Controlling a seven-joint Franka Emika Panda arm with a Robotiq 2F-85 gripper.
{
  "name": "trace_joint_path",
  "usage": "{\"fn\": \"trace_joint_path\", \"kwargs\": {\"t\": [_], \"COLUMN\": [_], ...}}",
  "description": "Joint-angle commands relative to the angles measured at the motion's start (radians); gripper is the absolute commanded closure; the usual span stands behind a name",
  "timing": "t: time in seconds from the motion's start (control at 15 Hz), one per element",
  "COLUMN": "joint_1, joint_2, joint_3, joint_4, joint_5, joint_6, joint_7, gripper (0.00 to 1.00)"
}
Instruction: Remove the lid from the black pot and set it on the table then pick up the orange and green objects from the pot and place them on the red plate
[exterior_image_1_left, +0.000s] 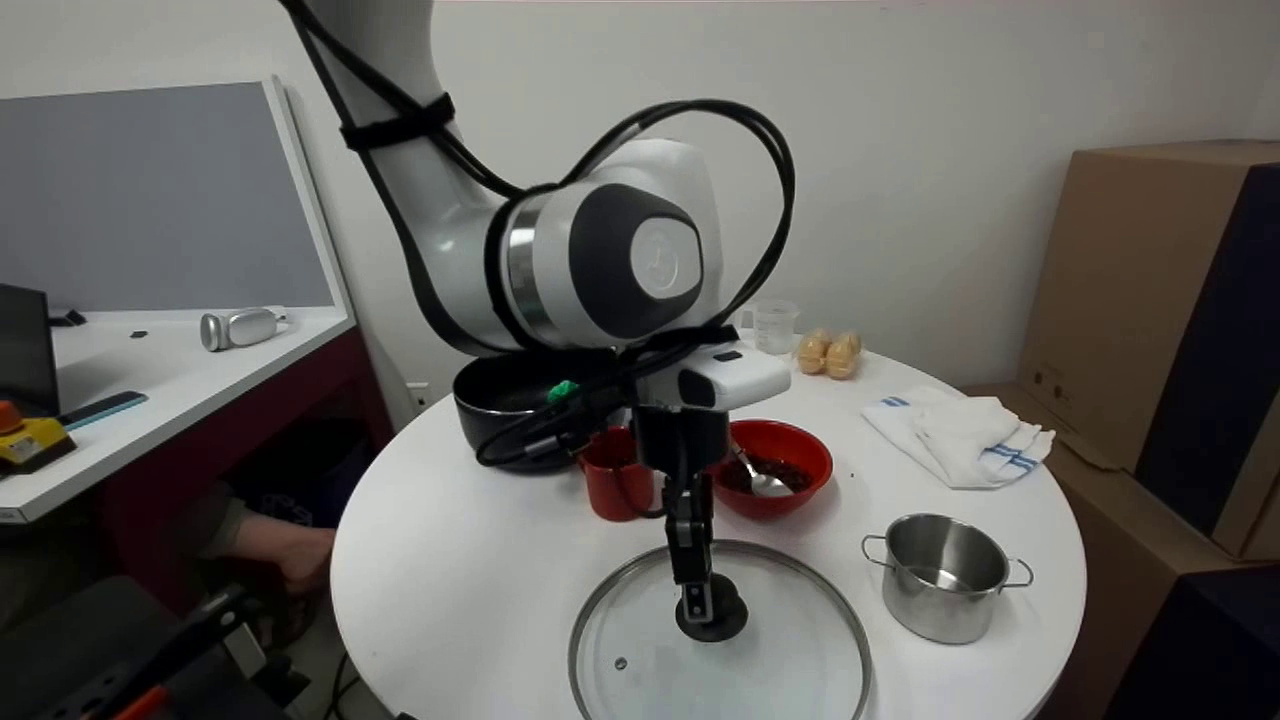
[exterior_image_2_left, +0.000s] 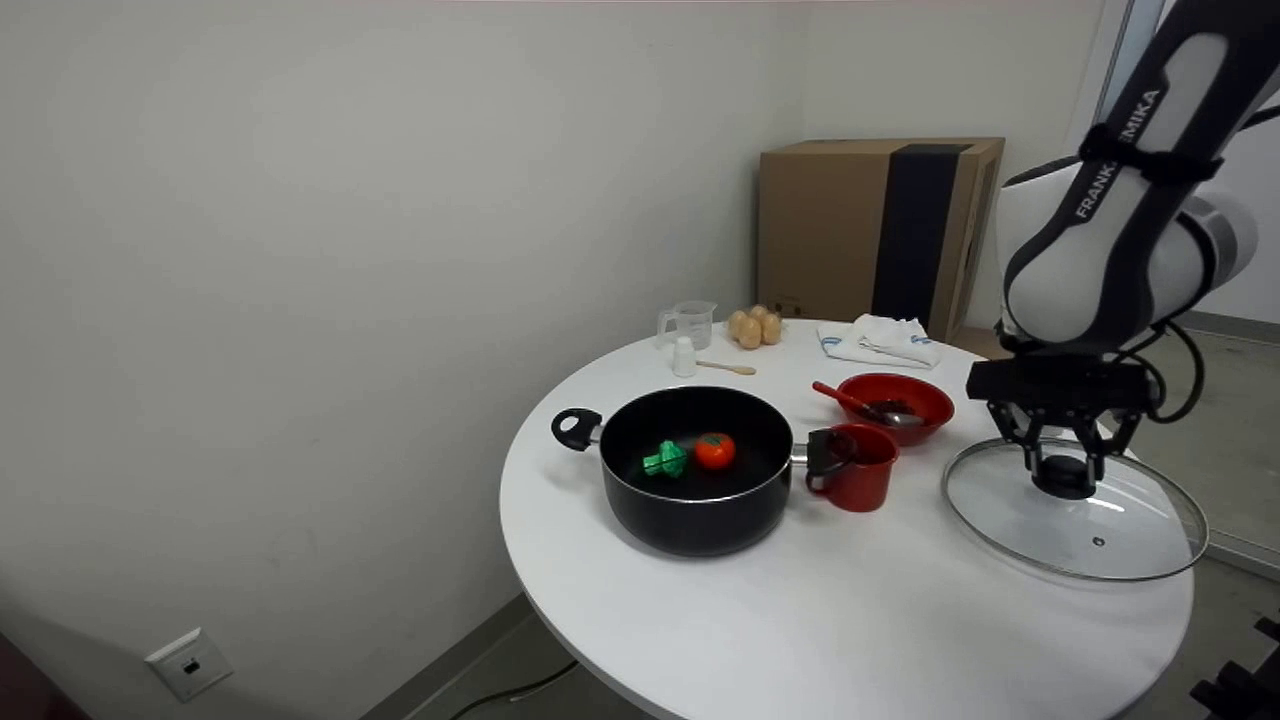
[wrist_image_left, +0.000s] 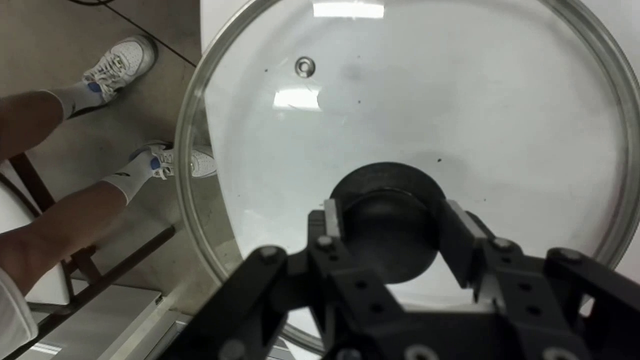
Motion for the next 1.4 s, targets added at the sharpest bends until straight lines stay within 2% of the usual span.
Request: {"fn": "trace_joint_path", "kwargs": {"t": [0.0, 0.07, 0.13, 0.27, 0.47, 0.53, 0.73, 0.93, 1.13, 1.33], "joint_1": [0.007, 0.011, 0.013, 0.020, 0.009, 0.008, 0.023, 0.052, 0.070, 0.072], "joint_2": [0.053, 0.058, 0.061, 0.063, 0.030, 0.006, -0.093, -0.216, -0.305, -0.368], "joint_3": [-0.002, -0.005, -0.007, -0.014, -0.003, -0.001, -0.020, -0.068, -0.090, -0.046], "joint_4": [0.054, 0.058, 0.061, 0.061, 0.040, 0.021, -0.032, -0.061, -0.012, 0.048], "joint_5": [0.104, 0.120, 0.134, 0.153, 0.191, 0.205, 0.227, 0.187, 0.137, 0.078], "joint_6": [0.008, 0.009, 0.010, 0.011, -0.002, -0.003, -0.040, -0.090, -0.137, -0.154], "joint_7": [-0.112, -0.135, -0.161, -0.198, -0.269, -0.293, -0.348, -0.343, -0.294, -0.309], "gripper": [0.76, 0.58, 0.26, 0.24, 0.04, 0.01, 0.00, 0.00, 0.00, 0.00]}}
